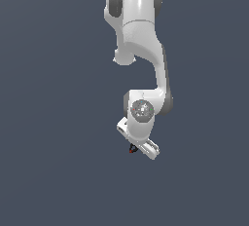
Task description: Pick up the object and move it to a goal position.
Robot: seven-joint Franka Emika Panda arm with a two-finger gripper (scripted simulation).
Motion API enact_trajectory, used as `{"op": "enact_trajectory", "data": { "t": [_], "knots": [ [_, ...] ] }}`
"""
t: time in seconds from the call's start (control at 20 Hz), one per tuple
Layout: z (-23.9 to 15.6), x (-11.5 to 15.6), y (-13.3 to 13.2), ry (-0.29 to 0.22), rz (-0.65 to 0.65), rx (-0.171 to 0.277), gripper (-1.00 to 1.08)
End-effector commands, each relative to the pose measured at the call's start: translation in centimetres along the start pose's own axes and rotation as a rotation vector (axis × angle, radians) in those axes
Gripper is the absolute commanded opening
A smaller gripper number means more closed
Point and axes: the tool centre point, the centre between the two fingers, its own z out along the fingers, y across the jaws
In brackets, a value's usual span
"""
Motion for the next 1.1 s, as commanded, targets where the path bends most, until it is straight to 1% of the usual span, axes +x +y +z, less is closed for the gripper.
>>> {"op": "enact_trajectory", "data": {
  "t": [0.0, 0.15, 0.2, 0.75, 1.05],
  "knots": [
    [0.5, 0.1, -0.1, 0.001, 0.001, 0.001, 1.00],
    [0.4, 0.1, -0.1, 0.001, 0.000, 0.001, 1.00],
    [0.4, 0.1, -0.1, 0.001, 0.000, 0.001, -1.00],
    [0.4, 0.1, -0.1, 0.002, 0.001, 0.001, -1.00],
    [-0.7, -0.4, -0.2, 0.002, 0.001, 0.001, -1.00]
  ]
}}
